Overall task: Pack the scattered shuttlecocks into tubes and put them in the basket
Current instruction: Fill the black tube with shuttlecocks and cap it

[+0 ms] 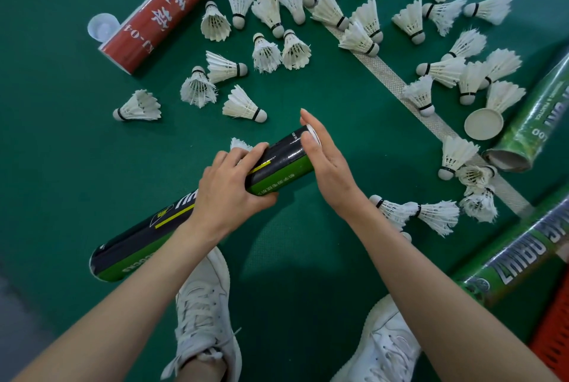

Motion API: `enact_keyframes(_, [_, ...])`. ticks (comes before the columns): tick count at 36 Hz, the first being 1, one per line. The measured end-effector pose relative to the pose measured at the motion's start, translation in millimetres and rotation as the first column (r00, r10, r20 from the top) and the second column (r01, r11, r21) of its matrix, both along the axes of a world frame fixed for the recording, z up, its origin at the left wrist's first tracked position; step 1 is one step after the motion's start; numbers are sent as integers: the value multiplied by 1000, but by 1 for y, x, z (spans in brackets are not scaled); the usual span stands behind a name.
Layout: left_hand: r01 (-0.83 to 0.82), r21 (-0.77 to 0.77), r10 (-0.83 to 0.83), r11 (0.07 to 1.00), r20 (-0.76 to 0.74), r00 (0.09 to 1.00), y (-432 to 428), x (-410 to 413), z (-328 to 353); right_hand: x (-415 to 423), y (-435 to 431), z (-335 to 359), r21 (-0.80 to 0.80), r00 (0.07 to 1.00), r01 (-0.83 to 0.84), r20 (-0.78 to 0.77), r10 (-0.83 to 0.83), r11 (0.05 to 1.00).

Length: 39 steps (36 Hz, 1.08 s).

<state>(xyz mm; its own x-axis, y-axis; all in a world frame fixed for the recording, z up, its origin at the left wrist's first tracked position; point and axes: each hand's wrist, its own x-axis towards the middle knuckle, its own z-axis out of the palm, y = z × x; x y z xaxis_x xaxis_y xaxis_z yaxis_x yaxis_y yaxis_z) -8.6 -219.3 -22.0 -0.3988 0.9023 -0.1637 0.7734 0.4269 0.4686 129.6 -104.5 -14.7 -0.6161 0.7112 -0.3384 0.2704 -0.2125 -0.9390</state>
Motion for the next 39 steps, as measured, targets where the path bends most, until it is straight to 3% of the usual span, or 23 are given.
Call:
enact_keyframes(7, [-10, -38, 14, 999, 86, 996, -4, 10, -8, -3, -5, -6, 127, 987, 7, 156, -26, 992])
enact_keyframes(16, [69, -106, -75, 992, -50, 996, 5, -14, -17, -22, -5, -26, 76, 989, 78, 120, -87, 994])
enact_keyframes(22, [130, -60, -141, 990, -268, 953, 5, -34, -16, -41, -5, -30, 17, 981, 47, 189, -49, 999])
enact_keyframes(26, [168, -19, -165, 986, -316, 934, 10, -45, -13, -47, 0, -26, -61, 988, 30, 155, -21, 998])
enact_keyframes(30, [164, 21, -147, 986, -347, 926, 3, -55, -20, -59, 3, -28, -149, 982, -20, 182, 48, 989])
enact_keyframes(36, [161, 51, -126, 986, -416, 900, -2, -82, -25, -74, 2, -32, -113, 959, -191, 189, 210, 975])
enact_keyframes(39, [86, 95, -38, 992, -424, 905, -3, -94, -24, -91, 2, -27, -73, 960, -205, 179, 215, 976])
